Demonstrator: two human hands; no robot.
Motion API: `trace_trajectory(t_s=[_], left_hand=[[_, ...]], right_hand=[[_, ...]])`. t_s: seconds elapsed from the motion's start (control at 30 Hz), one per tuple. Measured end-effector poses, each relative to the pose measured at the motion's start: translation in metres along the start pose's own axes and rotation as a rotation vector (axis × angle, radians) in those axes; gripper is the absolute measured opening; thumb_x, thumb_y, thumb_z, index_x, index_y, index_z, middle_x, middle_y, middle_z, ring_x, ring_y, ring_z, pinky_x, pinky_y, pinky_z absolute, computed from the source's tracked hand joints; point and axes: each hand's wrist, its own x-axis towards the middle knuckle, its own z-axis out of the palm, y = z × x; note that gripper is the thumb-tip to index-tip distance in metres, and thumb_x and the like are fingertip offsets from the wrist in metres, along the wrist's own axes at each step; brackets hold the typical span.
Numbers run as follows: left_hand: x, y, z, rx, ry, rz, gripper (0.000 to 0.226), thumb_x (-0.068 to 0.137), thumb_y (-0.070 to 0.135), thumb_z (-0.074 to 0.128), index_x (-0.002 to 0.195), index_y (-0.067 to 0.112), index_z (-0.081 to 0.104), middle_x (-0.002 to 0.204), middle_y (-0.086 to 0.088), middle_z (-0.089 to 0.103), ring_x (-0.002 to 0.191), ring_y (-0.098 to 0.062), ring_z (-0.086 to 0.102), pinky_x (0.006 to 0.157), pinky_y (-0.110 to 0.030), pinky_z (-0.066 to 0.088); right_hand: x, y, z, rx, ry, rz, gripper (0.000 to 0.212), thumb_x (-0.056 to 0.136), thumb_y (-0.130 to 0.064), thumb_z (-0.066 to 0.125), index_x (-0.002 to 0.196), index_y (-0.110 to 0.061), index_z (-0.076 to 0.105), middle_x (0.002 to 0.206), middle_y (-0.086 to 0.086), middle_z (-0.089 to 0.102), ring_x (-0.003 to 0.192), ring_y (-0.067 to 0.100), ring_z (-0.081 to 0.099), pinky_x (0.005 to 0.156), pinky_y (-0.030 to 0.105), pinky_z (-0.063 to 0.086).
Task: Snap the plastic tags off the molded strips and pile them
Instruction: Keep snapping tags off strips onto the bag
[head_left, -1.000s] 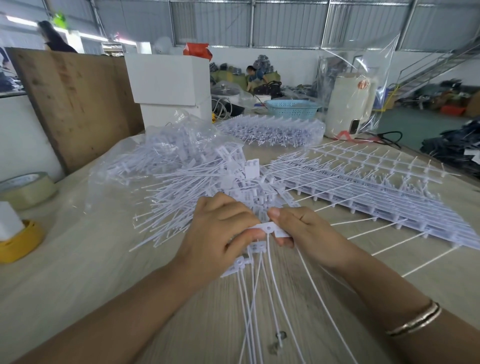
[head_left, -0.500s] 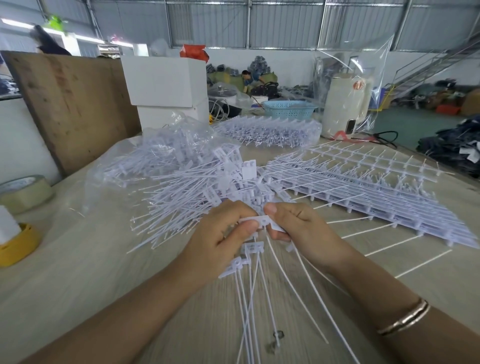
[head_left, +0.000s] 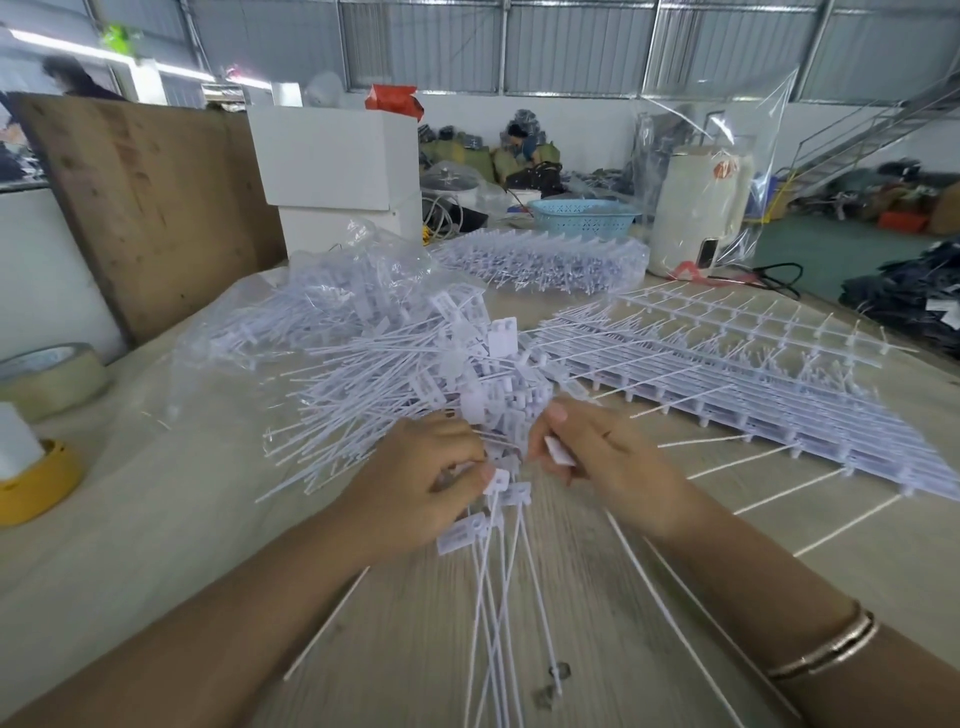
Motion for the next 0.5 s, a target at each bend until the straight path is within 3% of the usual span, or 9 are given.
trace_trajectory(t_s=[0.13, 0.27, 0.4, 0.5], left_hand=[[0.000, 0.005, -0.002, 0.230, -0.019, -0.072, 0.030, 0.079, 0.058, 0.039, 0.066, 0.032, 0.047, 0.067, 0.014, 0.046, 0.070, 0.000, 0.042, 0.067, -0.026, 0.024], [-0.001, 0.011, -0.004, 0.086, -0.005, -0.067, 0.027, 0.080, 0.052, 0.043, 0.069, 0.028, 0.051, 0.071, 0.012, 0.051, 0.073, -0.008, 0.048, 0.071, -0.034, 0.037], [-0.001, 0.019, -0.004, -0.040, 0.151, -0.062, 0.039, 0.091, 0.043, 0.034, 0.085, 0.016, 0.061, 0.081, 0.009, 0.058, 0.084, -0.015, 0.055, 0.078, -0.041, 0.043], [0.000, 0.027, 0.000, -0.131, 0.124, -0.008, 0.038, 0.092, 0.043, 0.036, 0.076, 0.020, 0.062, 0.073, 0.011, 0.056, 0.076, -0.011, 0.055, 0.075, -0.034, 0.042]], right_hand=[[-0.002, 0.008, 0.004, -0.395, -0.037, -0.052, 0.028, 0.100, -0.011, 0.035, 0.097, -0.029, 0.057, 0.073, -0.011, 0.050, 0.063, 0.006, 0.047, 0.062, 0.027, 0.039], [-0.001, 0.002, 0.004, -0.452, 0.124, -0.151, 0.033, 0.094, 0.004, 0.040, 0.112, -0.017, 0.059, 0.078, -0.015, 0.046, 0.070, -0.005, 0.048, 0.062, 0.006, 0.033], [-0.002, -0.003, 0.003, -0.485, 0.211, -0.187, 0.033, 0.093, 0.005, 0.040, 0.114, -0.014, 0.056, 0.083, -0.015, 0.045, 0.074, -0.009, 0.047, 0.064, 0.004, 0.032], [-0.003, -0.006, 0.013, -0.494, 0.194, -0.210, 0.036, 0.089, 0.002, 0.035, 0.117, -0.010, 0.054, 0.087, -0.009, 0.045, 0.076, -0.010, 0.046, 0.066, 0.006, 0.033]])
